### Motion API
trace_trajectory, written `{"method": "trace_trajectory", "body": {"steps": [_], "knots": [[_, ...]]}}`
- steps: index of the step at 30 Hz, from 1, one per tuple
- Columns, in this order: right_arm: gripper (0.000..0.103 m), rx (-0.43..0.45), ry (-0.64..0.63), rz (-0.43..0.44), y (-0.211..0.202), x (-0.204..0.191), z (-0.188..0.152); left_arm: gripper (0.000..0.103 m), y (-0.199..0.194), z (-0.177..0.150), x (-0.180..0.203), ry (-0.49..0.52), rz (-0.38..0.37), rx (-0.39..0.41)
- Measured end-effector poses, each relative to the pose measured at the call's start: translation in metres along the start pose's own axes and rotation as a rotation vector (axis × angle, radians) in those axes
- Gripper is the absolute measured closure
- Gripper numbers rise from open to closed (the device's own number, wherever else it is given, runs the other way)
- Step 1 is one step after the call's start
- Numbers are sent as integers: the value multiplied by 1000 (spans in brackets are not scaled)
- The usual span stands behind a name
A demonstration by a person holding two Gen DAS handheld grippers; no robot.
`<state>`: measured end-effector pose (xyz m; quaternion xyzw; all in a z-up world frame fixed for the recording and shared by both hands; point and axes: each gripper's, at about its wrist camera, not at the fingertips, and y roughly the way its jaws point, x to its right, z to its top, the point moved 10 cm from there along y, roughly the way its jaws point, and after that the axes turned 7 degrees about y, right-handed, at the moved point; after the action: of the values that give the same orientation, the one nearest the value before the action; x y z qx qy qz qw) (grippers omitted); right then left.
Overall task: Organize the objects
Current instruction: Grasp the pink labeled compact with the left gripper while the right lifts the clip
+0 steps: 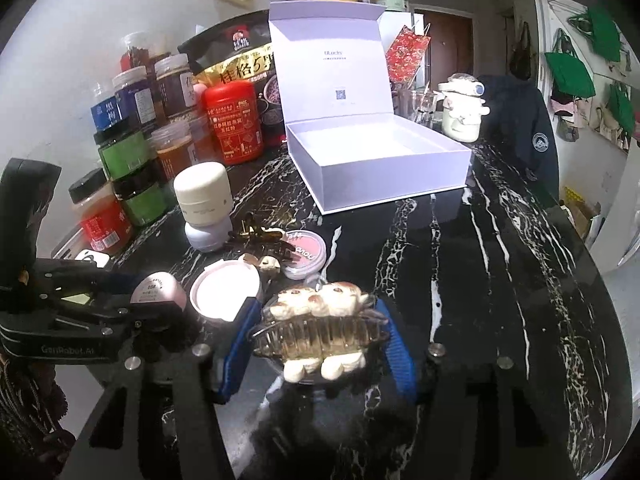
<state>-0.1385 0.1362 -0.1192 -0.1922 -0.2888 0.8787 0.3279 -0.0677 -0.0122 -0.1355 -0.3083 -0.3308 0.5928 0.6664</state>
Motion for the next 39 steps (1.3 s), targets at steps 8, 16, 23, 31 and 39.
{"method": "trace_trajectory", "body": {"steps": [8,16,23,31,39], "knots": [[42,23,0,3,-9,3,3,53,-7,1,6,-2,-3,10],[42,-5,-1,35,1,1,5,53,-7,4,9,0,7,16],[42,-9,-15,49,9,-5,7,53,-8,3,7,-6,16,11],[42,-4,-53,59,8,-11,19,53,-16,16,4,11,38,33],[42,-10,-84,78,1,-12,30,53,-27,37,10,55,55,66]]}}
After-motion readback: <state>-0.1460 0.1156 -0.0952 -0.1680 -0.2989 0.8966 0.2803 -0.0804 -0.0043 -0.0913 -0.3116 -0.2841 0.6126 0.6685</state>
